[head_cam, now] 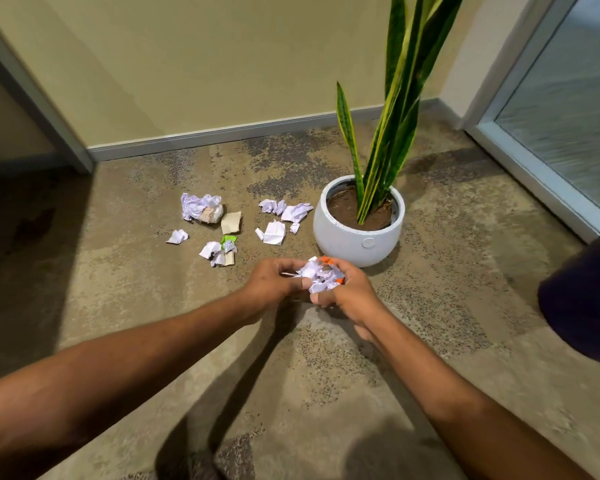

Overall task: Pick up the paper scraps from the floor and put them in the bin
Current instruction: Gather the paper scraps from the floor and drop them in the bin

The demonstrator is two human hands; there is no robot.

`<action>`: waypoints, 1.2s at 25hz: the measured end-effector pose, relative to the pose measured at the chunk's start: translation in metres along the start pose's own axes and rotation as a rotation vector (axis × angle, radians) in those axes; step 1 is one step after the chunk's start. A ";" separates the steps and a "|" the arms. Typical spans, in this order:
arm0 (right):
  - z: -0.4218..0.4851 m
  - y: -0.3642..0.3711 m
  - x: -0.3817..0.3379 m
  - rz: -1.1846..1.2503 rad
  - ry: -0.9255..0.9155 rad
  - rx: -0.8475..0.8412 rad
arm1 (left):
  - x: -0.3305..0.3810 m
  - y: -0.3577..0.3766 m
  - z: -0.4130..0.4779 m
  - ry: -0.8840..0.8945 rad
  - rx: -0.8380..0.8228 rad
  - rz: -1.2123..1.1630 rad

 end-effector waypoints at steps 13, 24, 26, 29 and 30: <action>-0.098 -0.183 -0.066 0.171 -0.290 0.332 | 0.133 0.206 -0.002 0.195 -0.335 0.042; -0.174 -0.360 -0.111 0.222 -0.408 0.599 | 0.211 0.405 0.009 0.279 -0.516 -0.024; -0.184 -0.387 -0.106 0.275 -0.384 0.607 | 0.211 0.440 0.009 0.262 -0.536 -0.018; -0.194 -0.418 -0.095 0.345 -0.308 0.612 | 0.206 0.483 0.010 0.221 -0.540 0.022; -0.196 -0.426 -0.091 0.368 -0.271 0.625 | 0.203 0.493 0.011 0.207 -0.546 0.032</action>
Point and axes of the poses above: each hand's wrist, its own z-axis towards the middle knuckle, its own y-axis out of the palm, x = y × z, the point moved 4 cm from there along z, towards the middle knuckle, and after that the axes turned 7 degrees about -z, right-handed, at the moved point
